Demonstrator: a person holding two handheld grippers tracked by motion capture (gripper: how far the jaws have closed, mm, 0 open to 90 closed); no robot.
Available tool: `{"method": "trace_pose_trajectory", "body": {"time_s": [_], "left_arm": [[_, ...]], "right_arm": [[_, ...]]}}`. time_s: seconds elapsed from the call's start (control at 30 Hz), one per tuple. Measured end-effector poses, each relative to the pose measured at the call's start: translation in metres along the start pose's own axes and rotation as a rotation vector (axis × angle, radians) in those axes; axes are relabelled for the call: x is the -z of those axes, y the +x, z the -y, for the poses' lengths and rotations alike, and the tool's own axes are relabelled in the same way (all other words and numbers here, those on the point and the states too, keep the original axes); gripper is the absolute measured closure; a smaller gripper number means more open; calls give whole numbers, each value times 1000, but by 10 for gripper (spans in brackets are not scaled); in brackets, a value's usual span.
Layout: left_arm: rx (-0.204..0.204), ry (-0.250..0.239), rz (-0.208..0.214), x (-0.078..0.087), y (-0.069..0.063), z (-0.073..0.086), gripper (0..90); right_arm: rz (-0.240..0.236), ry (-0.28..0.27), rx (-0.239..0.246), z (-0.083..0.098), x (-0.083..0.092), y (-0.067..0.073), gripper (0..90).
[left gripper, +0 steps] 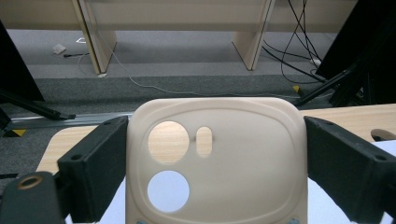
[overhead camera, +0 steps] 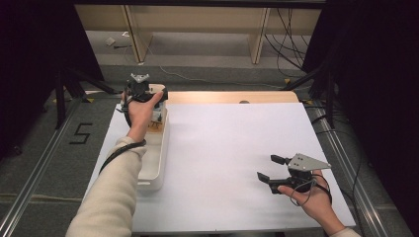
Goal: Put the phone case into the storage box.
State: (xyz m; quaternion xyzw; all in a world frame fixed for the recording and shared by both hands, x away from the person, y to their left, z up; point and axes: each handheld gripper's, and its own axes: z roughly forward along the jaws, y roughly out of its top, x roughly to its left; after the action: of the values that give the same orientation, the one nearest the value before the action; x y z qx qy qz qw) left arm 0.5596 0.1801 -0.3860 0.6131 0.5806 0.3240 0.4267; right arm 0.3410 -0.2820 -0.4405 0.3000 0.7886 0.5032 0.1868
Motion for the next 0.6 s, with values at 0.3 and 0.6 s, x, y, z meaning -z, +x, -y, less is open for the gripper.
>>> {"method": "trace_pose_trajectory", "body": {"time_s": [0.3, 0.6], "left_arm": [[-5, 7, 2, -2, 0, 1, 103], [-6, 15, 2, -4, 0, 3, 102]], "right_arm": [[-1, -2, 0, 0, 0, 0, 204], [-1, 0, 0, 0, 0, 0, 204]]}}
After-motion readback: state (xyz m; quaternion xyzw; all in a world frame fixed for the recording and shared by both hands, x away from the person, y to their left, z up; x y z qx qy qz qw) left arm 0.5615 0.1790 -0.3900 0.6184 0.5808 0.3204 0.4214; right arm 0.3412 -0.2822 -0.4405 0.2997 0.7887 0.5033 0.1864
